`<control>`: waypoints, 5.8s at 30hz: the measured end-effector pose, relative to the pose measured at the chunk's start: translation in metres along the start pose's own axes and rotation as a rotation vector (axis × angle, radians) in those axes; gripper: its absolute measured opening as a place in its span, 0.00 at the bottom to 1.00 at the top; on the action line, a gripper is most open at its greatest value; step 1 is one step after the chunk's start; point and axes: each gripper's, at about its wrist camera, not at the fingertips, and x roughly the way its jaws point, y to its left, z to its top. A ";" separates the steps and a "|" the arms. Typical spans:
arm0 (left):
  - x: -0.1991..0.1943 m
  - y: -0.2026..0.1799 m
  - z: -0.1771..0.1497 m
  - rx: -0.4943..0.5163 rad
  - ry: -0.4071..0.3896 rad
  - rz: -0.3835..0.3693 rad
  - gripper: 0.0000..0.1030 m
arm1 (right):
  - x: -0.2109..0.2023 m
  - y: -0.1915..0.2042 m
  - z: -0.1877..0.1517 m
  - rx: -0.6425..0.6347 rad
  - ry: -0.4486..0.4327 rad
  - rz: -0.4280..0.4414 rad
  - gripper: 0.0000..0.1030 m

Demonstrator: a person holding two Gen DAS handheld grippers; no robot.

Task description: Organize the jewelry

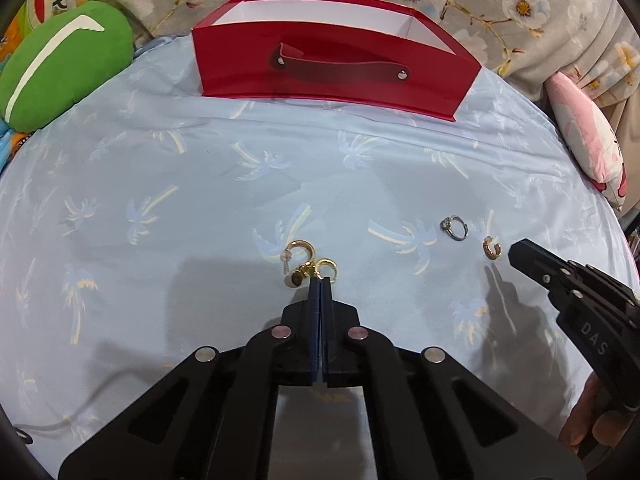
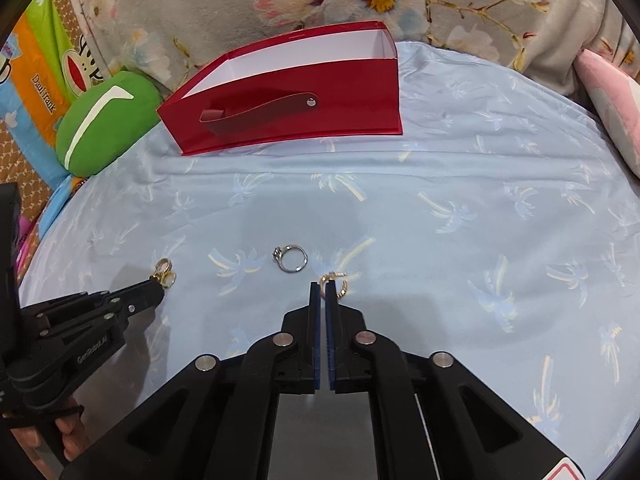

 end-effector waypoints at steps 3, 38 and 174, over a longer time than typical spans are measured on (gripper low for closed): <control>-0.008 0.006 0.003 -0.014 -0.020 -0.001 0.00 | 0.009 0.008 0.008 -0.021 0.004 0.003 0.25; 0.000 0.015 0.003 -0.065 0.001 -0.059 0.40 | 0.023 0.011 0.017 -0.039 -0.007 -0.068 0.37; 0.074 0.033 0.338 0.062 -0.301 0.125 0.05 | 0.134 -0.005 0.302 -0.034 -0.187 0.091 0.18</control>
